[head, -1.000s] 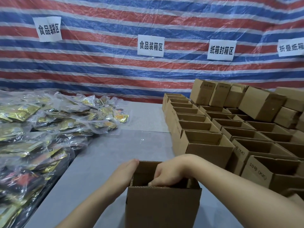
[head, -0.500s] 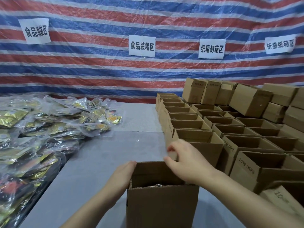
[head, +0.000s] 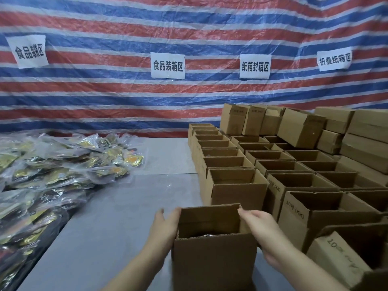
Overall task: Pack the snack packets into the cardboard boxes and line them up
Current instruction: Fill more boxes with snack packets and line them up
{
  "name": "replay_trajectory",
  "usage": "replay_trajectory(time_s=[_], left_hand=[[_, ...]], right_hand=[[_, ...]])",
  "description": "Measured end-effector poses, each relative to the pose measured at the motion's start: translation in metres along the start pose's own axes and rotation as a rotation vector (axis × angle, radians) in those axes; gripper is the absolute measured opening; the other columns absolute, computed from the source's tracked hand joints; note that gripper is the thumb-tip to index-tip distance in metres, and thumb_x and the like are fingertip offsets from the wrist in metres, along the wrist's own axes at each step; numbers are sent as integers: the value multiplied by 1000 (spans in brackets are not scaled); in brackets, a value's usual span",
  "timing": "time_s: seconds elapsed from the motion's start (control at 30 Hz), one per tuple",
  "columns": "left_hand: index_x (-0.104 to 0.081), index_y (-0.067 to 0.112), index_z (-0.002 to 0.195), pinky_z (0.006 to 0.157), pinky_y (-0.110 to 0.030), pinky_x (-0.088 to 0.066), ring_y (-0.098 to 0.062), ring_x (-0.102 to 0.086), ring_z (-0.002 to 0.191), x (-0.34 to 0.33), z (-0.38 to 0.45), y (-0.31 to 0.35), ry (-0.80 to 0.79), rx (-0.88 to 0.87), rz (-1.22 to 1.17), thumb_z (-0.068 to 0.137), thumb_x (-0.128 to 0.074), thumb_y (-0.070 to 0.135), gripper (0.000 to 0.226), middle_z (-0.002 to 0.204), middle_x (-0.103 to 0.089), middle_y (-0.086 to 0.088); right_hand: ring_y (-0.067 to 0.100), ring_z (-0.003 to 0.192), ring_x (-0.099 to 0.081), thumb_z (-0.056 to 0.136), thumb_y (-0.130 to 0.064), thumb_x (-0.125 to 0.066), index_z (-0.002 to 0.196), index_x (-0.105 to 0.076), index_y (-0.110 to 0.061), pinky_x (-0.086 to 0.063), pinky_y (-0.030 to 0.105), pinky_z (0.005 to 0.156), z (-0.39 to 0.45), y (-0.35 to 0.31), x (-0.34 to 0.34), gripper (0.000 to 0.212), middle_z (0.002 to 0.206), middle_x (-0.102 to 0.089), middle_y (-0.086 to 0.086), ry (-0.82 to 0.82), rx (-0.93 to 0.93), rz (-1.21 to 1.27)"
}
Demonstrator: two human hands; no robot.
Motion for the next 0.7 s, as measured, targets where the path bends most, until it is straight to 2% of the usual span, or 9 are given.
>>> replay_trajectory(time_s=[0.07,0.13,0.17,0.23,0.33,0.43,0.5,0.6,0.7], left_hand=[[-30,18,152,104,-46,-35,-33,-39,138,-9,-6,-15,-20,142,60,89,-48,69,83,152,-40,-8],[-58,20,129,85,-37,-43,-28,-59,110,-35,-19,-23,-190,270,28,85,-42,78,75,113,-71,-6],[-66,23,115,76,-31,-45,-23,-65,93,-45,-20,-23,-221,281,-10,85,-40,78,67,91,-77,-4],[-69,26,102,60,-23,-48,-17,-72,74,-63,-16,-16,-244,222,-47,88,-39,73,57,77,-77,-1],[-68,28,103,54,-21,-51,-11,-73,71,-94,-6,6,-288,135,-101,90,-40,70,53,80,-77,4],[-60,23,129,53,-24,-54,-15,-72,82,-121,10,16,-313,136,-151,91,-45,68,61,107,-75,-2],[-39,19,147,70,-33,-55,-23,-64,102,-131,19,19,-267,170,-171,90,-48,68,76,132,-61,-9],[-27,19,153,90,-43,-53,-31,-55,121,-143,36,19,-227,177,-201,88,-52,69,86,142,-51,-12],[-43,21,140,59,-30,-55,-23,-67,100,-151,43,20,-263,186,-170,90,-46,69,69,117,-69,-6]], right_hand=[[9,93,-56,102,-39,-54,135,-56,-16,-45,34,89,0,14,13,41,100,-60,-8,77,-22,75],[21,107,-58,103,-44,-48,140,-53,-17,-41,44,105,0,30,11,46,102,-62,-2,51,-94,152],[24,108,-58,103,-46,-46,141,-52,-17,-40,46,107,-1,36,11,48,99,-61,-1,52,-121,196],[24,106,-59,103,-51,-41,142,-52,-20,-41,46,107,0,40,18,50,103,-64,2,91,-131,261],[28,122,-57,103,-57,-38,144,-51,-25,-38,52,113,11,42,37,54,128,-64,7,147,-109,282],[29,130,-52,102,-61,-37,147,-48,-28,-37,54,115,28,41,52,57,137,-59,6,196,-83,281],[30,134,-48,101,-62,-38,148,-47,-29,-34,56,116,39,41,60,58,143,-55,6,240,-70,280],[30,138,-44,100,-62,-38,149,-45,-29,-31,54,118,51,37,67,59,148,-51,6,279,-55,284],[30,139,-43,102,-58,-40,148,-47,-26,-31,50,115,61,35,68,57,148,-50,5,316,-30,322]])
Point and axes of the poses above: each hand's wrist, its own z-axis towards the middle knuckle, its own x-axis out of the back of the hand, y = z × x, the point moved 9 cm from there along z, towards the middle knuckle
